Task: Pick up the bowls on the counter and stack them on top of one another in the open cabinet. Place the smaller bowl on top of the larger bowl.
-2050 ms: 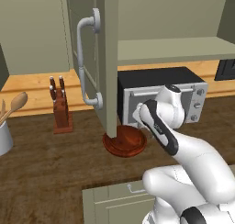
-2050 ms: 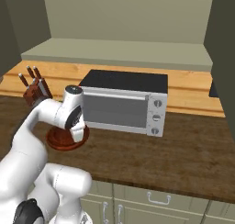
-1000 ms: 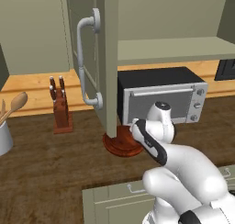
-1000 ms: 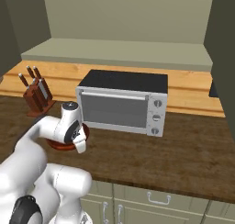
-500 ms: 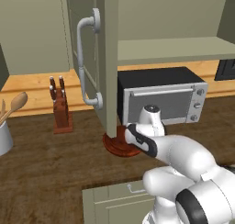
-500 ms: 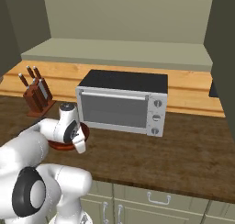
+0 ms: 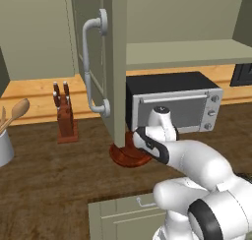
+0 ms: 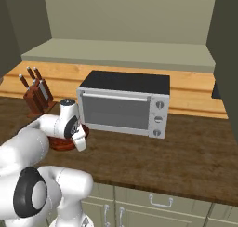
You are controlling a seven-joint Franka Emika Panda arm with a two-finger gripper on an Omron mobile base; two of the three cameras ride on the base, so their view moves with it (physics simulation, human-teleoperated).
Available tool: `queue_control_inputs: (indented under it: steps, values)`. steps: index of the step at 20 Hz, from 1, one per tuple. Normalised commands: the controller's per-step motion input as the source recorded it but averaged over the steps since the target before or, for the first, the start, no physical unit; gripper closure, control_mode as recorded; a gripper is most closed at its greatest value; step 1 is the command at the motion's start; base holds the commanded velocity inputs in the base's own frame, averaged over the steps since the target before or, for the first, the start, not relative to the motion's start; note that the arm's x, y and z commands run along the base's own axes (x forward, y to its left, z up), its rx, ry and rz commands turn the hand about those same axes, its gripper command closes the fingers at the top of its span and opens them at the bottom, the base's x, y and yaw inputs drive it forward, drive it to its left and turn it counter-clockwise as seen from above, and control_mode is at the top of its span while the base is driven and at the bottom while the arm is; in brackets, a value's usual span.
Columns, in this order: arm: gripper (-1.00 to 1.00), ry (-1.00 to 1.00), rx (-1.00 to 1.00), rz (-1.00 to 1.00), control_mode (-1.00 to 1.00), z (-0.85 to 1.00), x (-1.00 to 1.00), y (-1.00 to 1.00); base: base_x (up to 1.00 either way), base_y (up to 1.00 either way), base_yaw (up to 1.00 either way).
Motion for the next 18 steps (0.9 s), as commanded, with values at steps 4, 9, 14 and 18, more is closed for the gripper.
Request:
queue_control_inputs:
  steps: [4,9,14,18]
  values:
    - [1.0,-0.14,0.06,0.0,-1.0,1.0,-0.57,-0.15,0.0,0.0,0.0]
    - [1.0,-0.21,0.09,0.0,-1.0,1.0,-0.81,-0.3,0.0,0.0,0.0]
    - [1.0,-0.36,0.15,-0.02,-1.0,1.0,-0.85,-0.46,0.0,0.0,0.0]
    - [1.0,-0.37,0.15,-0.03,-1.0,1.0,-0.76,-0.4,0.0,0.0,0.0]
